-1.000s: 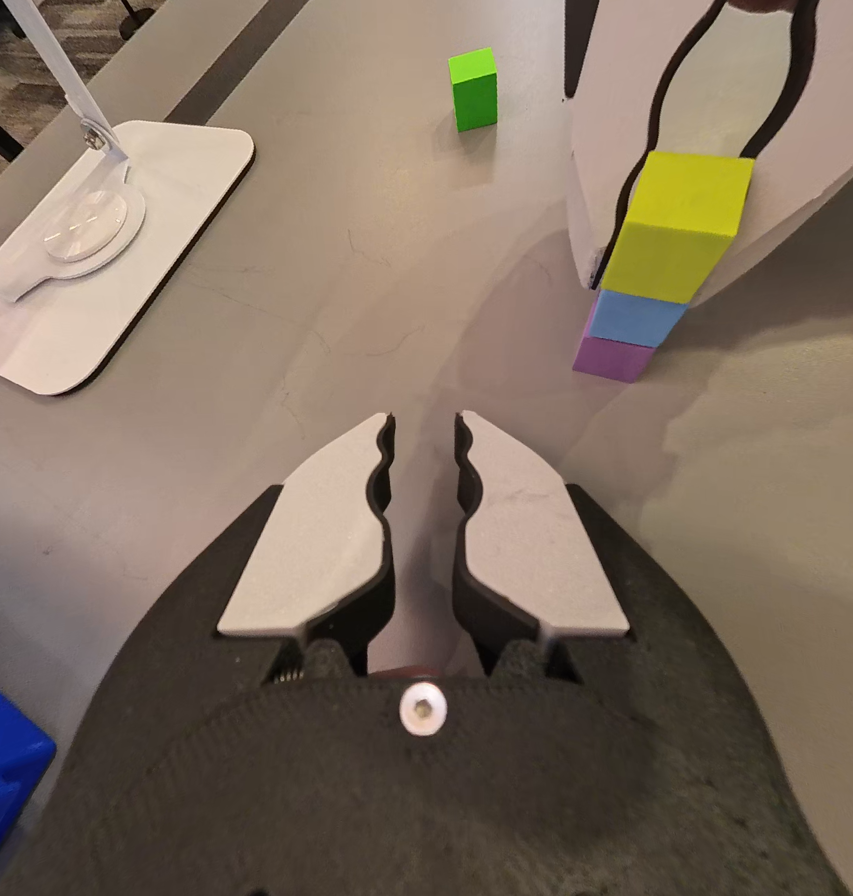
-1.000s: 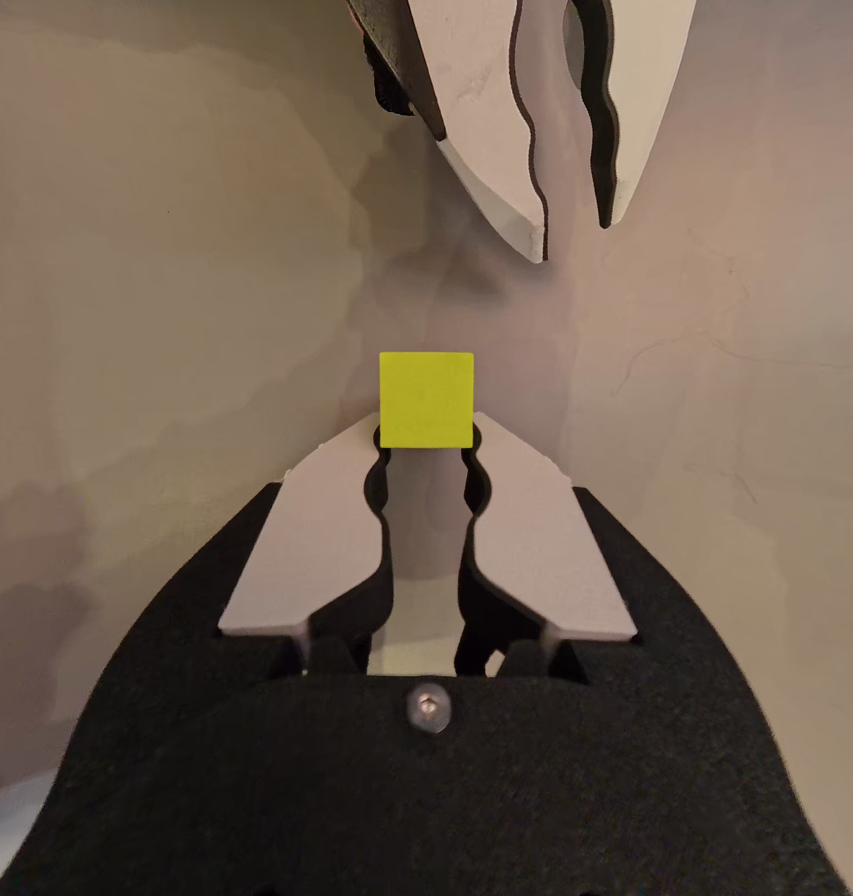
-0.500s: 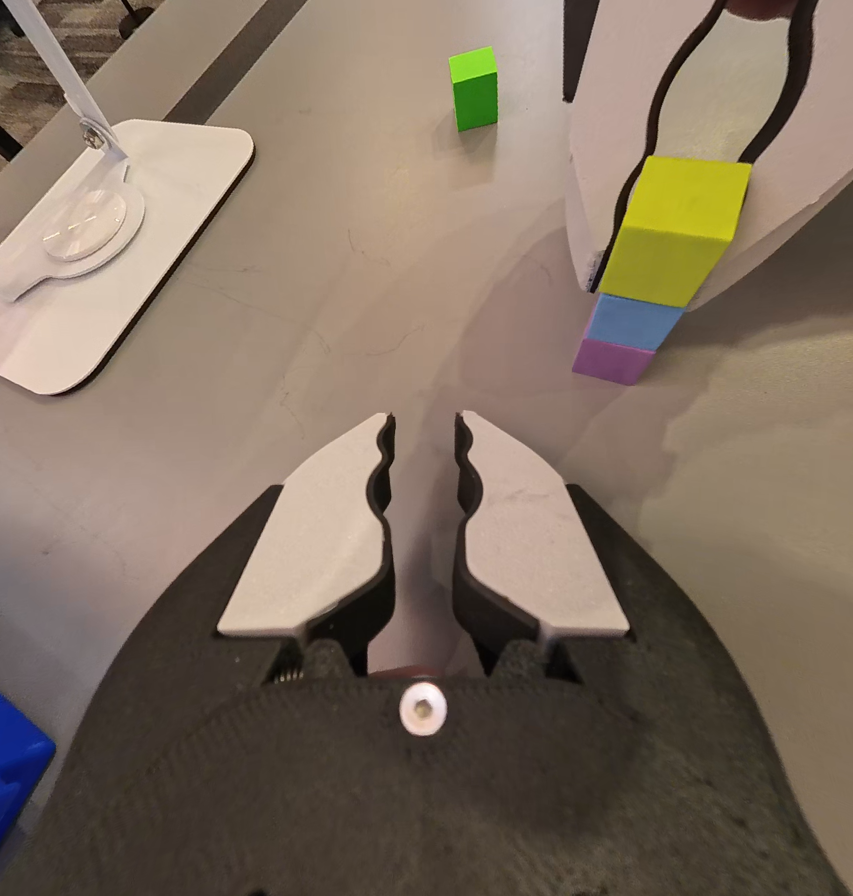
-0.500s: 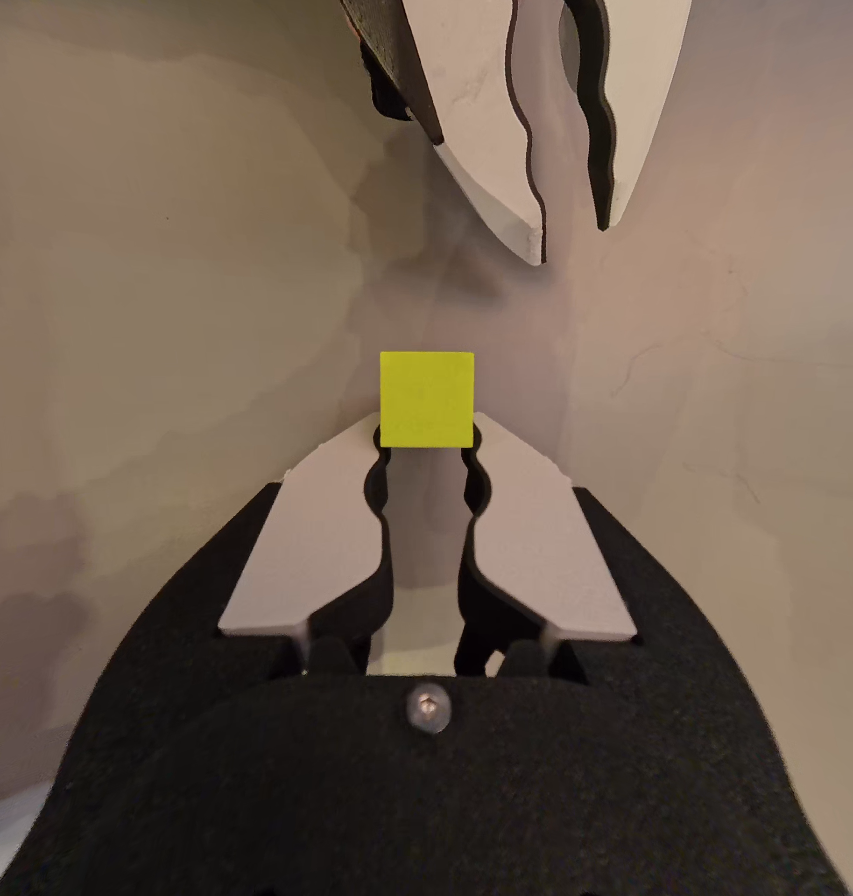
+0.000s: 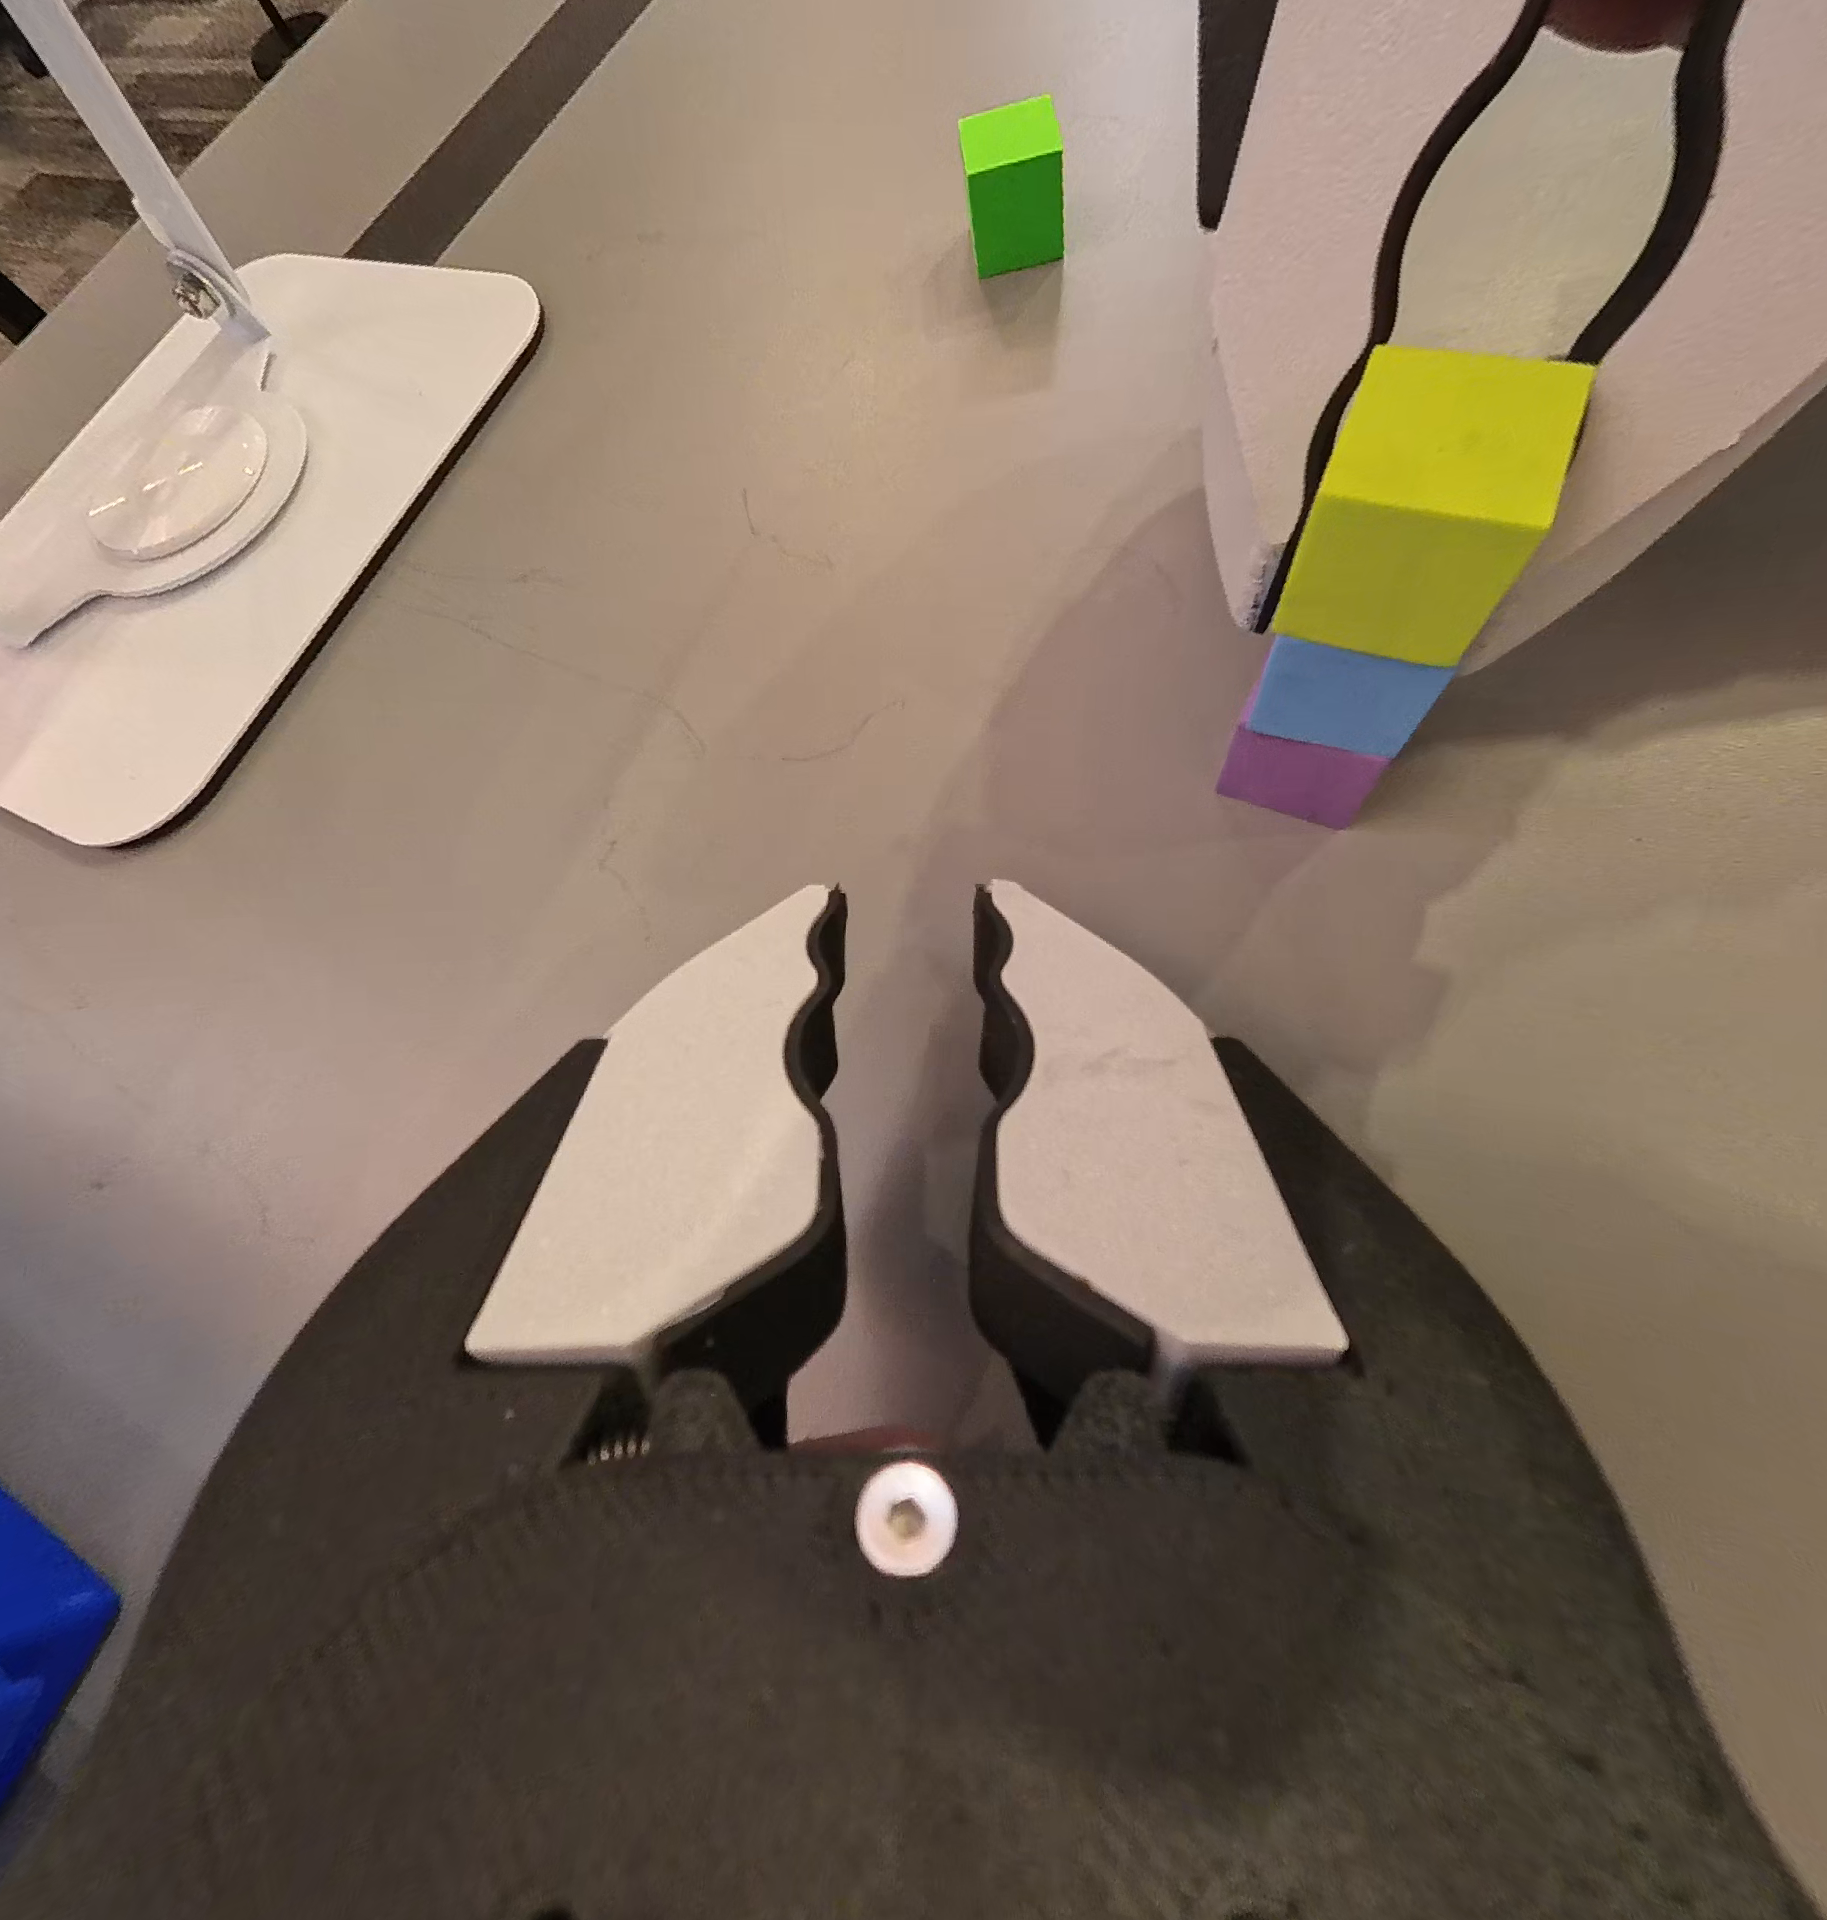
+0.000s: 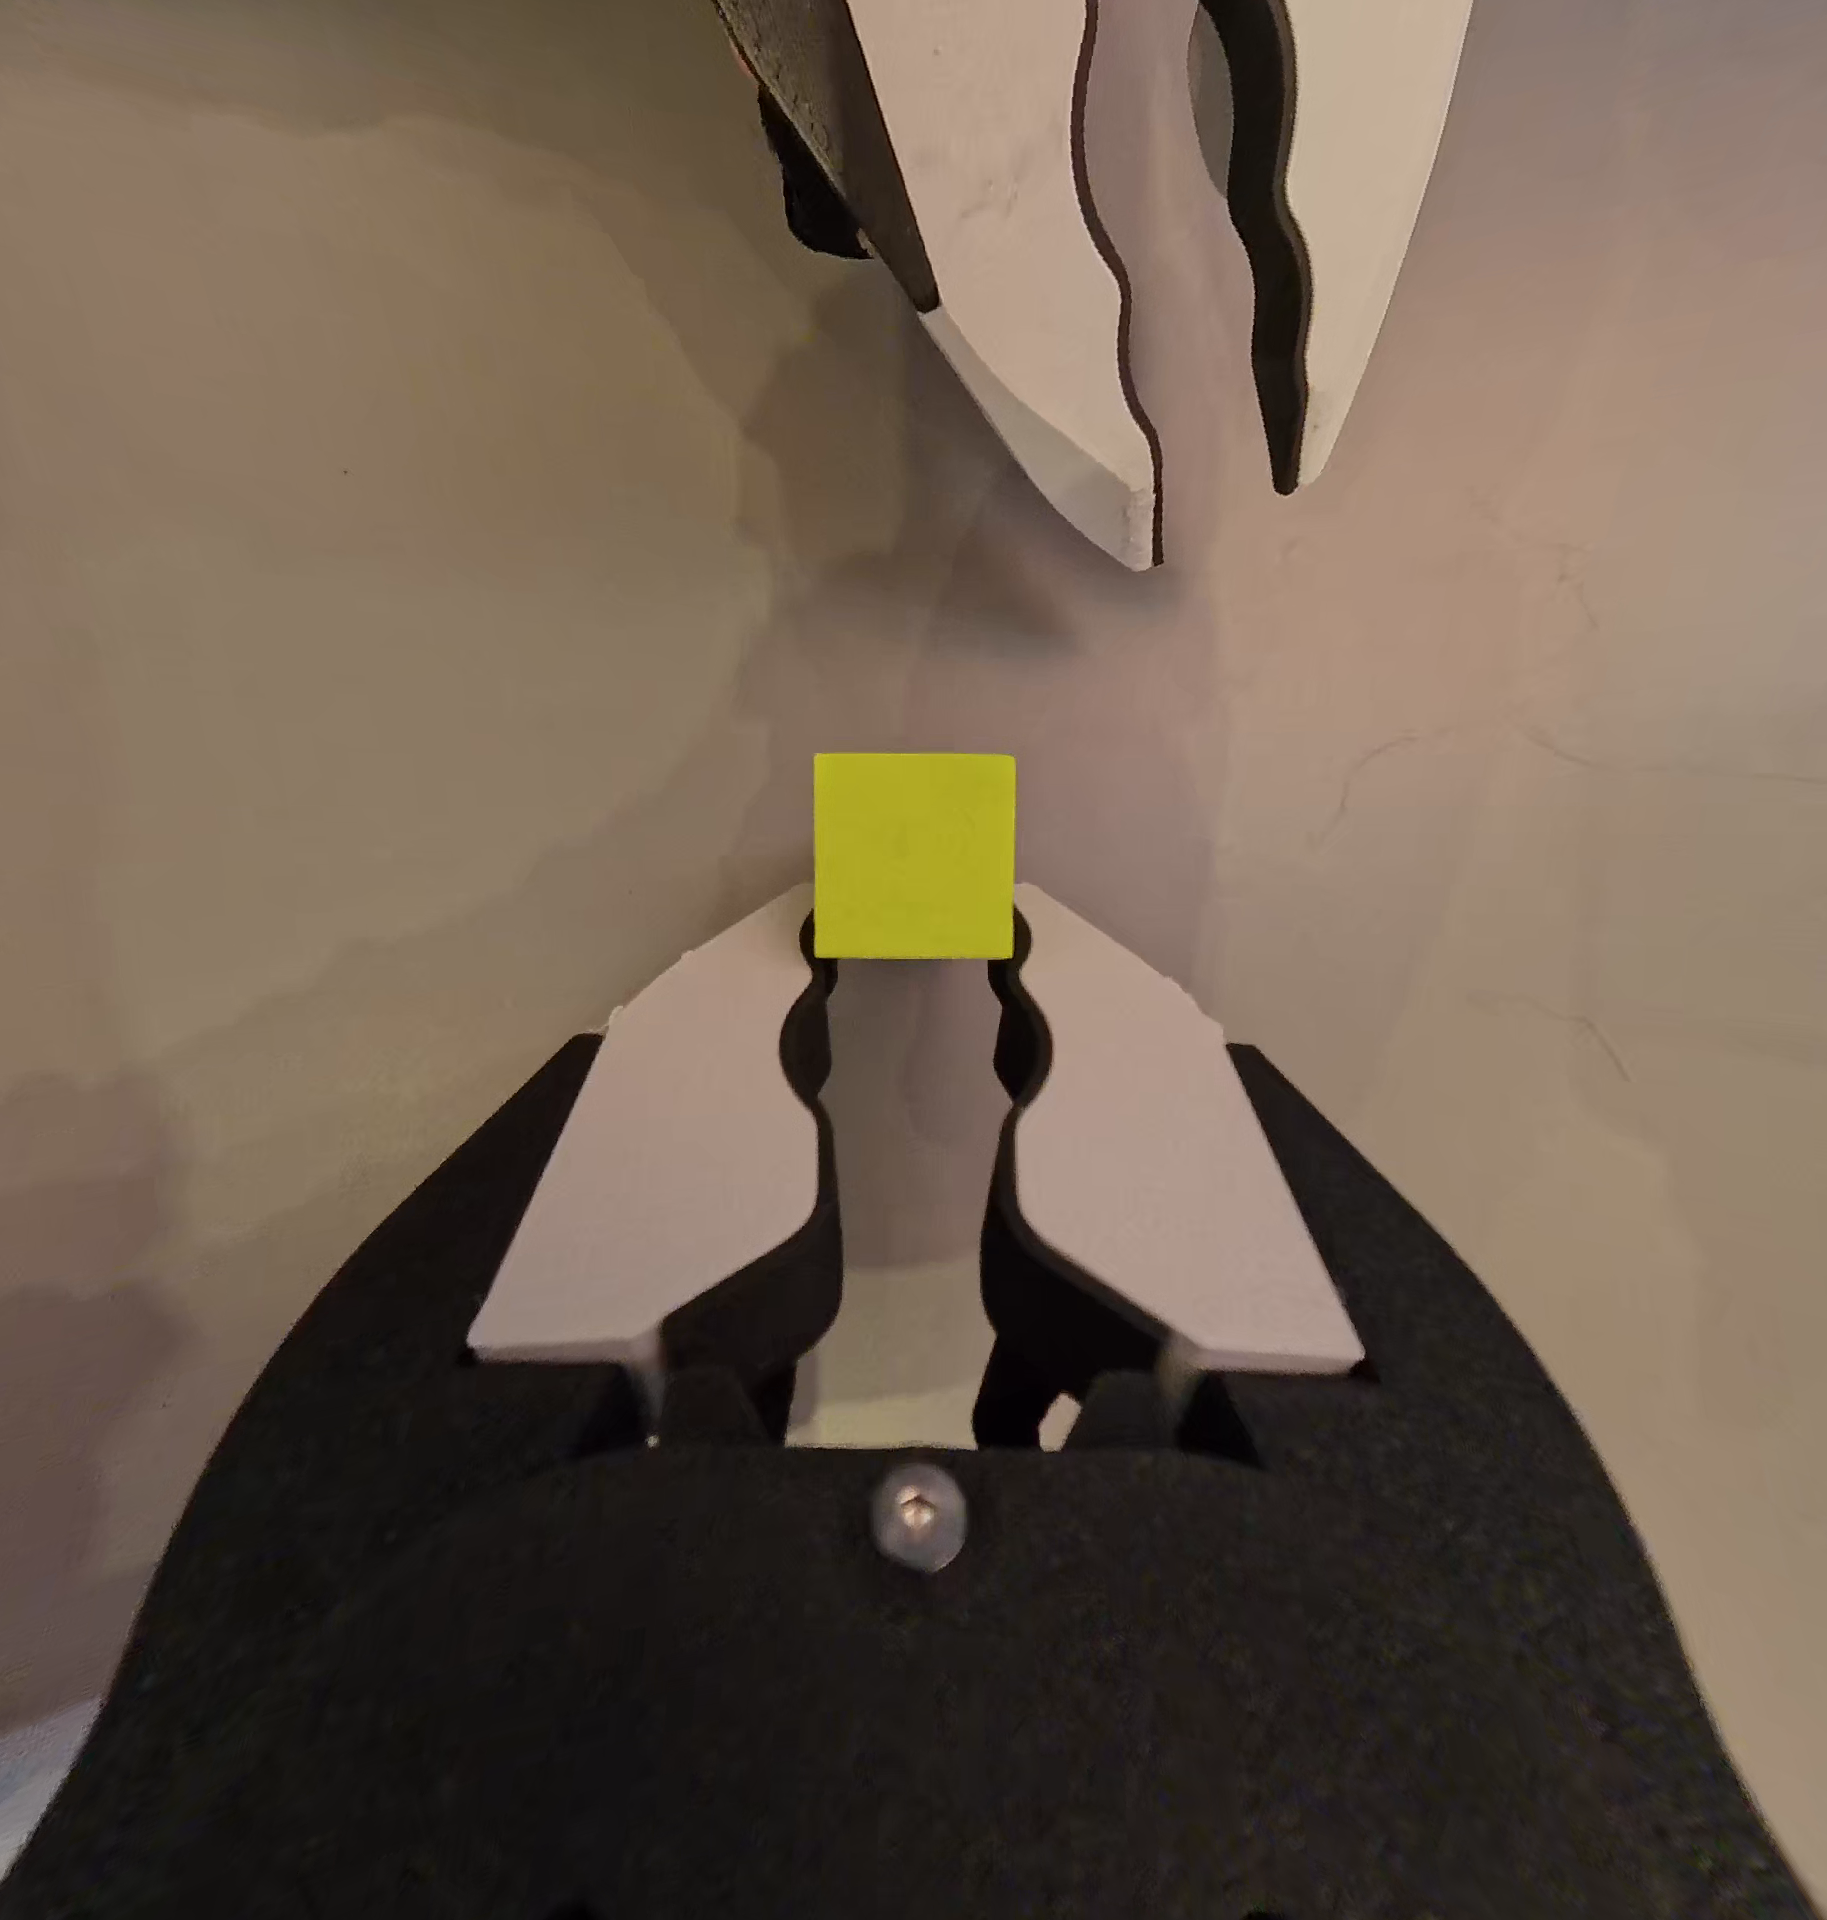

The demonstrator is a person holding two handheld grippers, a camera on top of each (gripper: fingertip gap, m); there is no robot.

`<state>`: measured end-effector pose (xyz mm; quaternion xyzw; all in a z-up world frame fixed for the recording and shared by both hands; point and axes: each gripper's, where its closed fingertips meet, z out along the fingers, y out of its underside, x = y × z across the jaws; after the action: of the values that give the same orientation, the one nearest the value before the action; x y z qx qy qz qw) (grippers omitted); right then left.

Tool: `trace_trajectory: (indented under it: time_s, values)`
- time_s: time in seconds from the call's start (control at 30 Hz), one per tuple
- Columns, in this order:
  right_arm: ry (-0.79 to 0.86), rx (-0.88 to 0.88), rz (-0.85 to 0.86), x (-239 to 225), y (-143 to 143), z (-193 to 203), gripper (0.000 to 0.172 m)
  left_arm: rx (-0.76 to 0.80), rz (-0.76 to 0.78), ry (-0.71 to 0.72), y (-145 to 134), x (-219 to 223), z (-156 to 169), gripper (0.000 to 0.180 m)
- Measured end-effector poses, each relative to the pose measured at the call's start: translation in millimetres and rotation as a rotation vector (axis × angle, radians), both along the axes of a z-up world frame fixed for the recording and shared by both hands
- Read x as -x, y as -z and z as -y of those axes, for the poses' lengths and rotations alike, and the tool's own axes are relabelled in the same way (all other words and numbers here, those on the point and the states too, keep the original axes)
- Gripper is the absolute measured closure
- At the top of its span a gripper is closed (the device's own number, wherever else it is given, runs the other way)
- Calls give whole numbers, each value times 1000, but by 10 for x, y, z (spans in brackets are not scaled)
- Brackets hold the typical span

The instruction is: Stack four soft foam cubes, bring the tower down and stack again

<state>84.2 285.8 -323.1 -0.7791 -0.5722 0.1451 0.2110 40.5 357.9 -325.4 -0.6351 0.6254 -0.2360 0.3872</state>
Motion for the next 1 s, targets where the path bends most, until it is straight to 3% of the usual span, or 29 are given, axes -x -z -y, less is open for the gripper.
trace_trajectory:
  time_s: [0.47, 0.67, 1.0]
  values:
    - [27, 4, 0, -4, -1, -8, 144, -3, -3, 3, 4, -1, 5, 158]
    - [26, 13, 4, 6, 5, 15, 136, -4, -5, 5, 7, -2, 8, 158]
    - [26, 10, 33, -27, 45, 24, 140, -7, -9, 7, 12, -3, 12, 158]
